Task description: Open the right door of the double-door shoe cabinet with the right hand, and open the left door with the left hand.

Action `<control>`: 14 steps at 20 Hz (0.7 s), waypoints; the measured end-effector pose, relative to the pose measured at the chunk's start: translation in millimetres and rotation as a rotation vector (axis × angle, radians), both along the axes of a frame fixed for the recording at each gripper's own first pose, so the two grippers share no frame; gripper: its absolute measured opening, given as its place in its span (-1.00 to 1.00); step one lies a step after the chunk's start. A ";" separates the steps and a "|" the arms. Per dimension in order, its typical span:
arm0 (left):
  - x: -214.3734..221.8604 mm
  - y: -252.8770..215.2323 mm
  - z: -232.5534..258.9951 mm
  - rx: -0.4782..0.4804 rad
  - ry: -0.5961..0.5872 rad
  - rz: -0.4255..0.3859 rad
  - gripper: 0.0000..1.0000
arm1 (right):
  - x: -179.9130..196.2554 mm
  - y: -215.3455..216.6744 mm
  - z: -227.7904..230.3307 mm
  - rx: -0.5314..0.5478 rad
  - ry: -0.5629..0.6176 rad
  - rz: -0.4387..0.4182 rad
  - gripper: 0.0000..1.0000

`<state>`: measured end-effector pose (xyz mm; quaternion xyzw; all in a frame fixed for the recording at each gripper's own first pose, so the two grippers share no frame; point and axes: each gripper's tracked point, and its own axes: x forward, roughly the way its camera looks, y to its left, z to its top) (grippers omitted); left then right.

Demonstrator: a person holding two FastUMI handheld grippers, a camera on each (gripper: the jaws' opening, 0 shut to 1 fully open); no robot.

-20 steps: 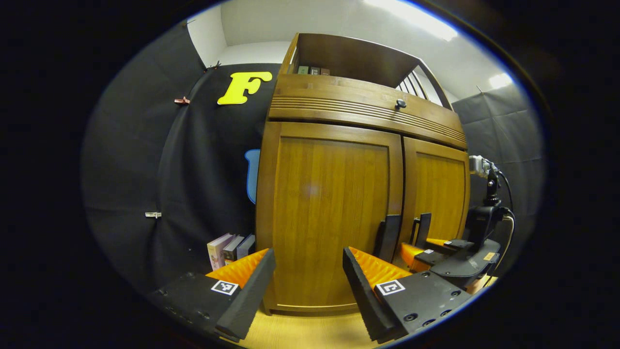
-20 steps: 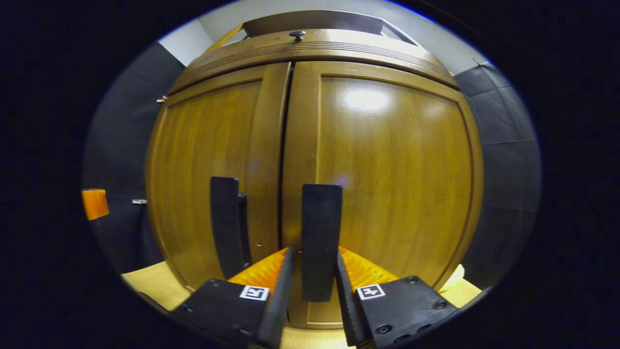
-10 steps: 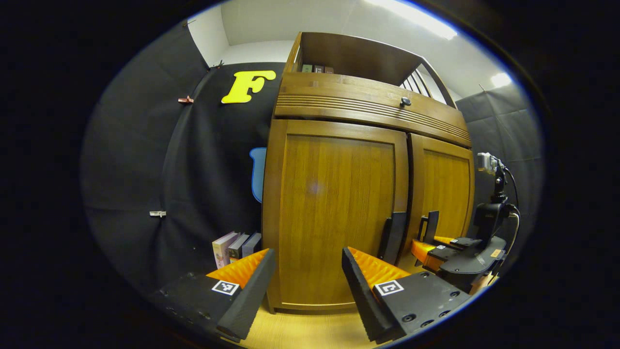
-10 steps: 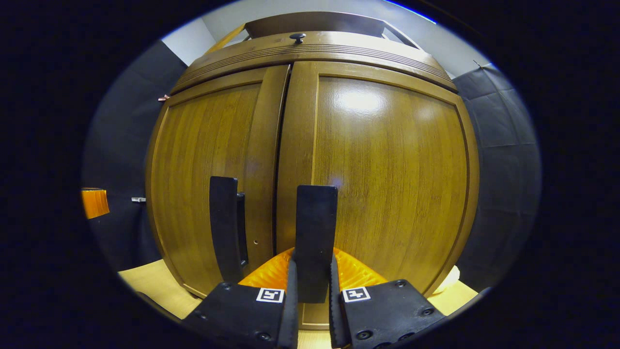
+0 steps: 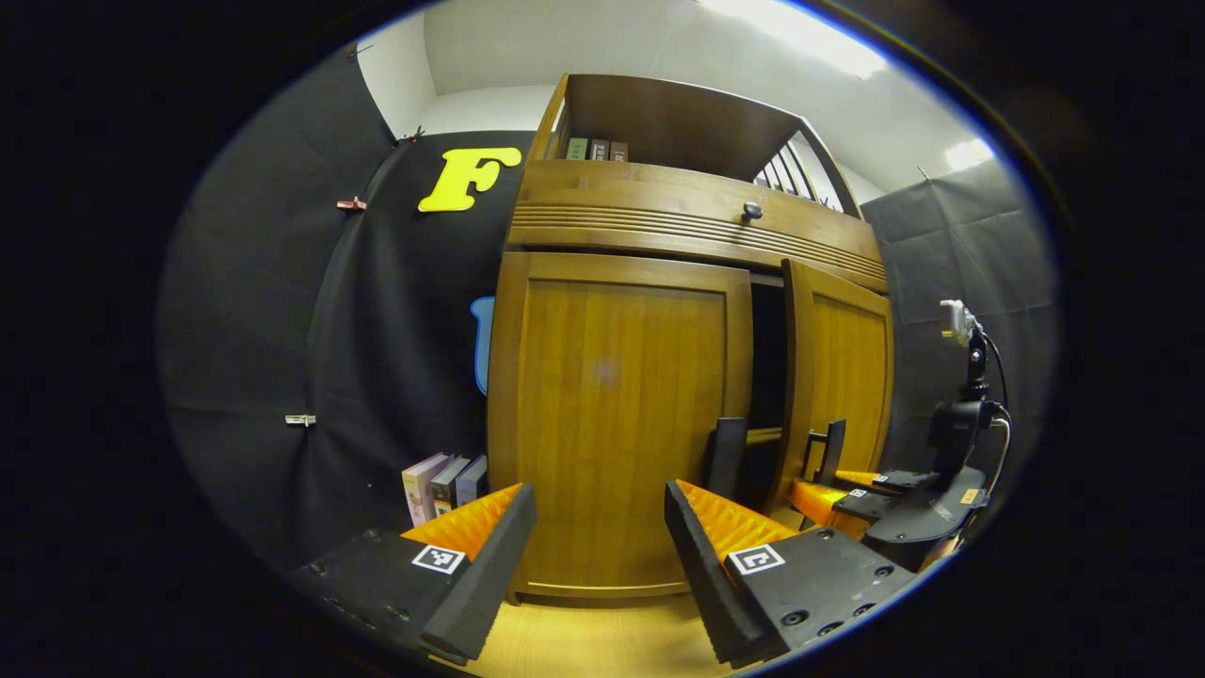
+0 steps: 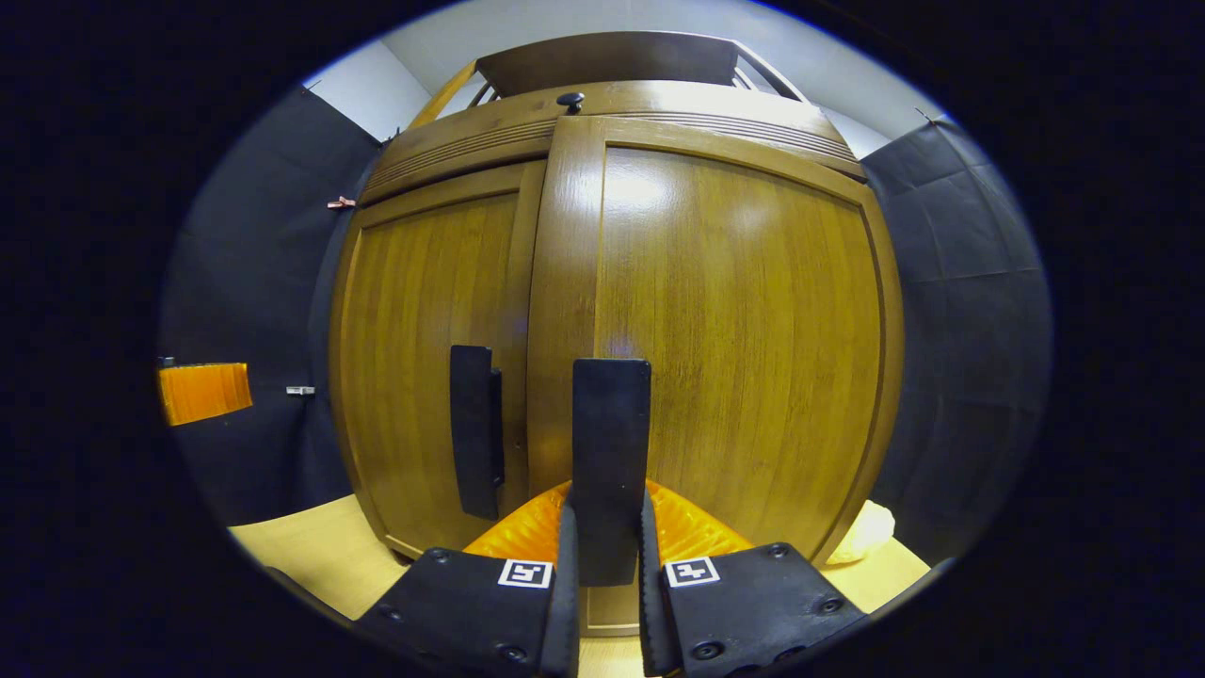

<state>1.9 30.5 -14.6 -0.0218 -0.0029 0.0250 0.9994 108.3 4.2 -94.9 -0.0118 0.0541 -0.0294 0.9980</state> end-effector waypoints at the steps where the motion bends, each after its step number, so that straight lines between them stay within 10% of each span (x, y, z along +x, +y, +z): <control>1: -2.1 -3.1 0.1 -0.002 0.001 -0.004 0.72 | -6.5 -0.5 0.9 0.003 -0.001 0.004 -0.50; 14: -33.6 -22.1 5.3 0.007 0.002 -0.038 0.72 | -77.5 -25.9 14.9 -0.016 -0.032 0.010 -0.51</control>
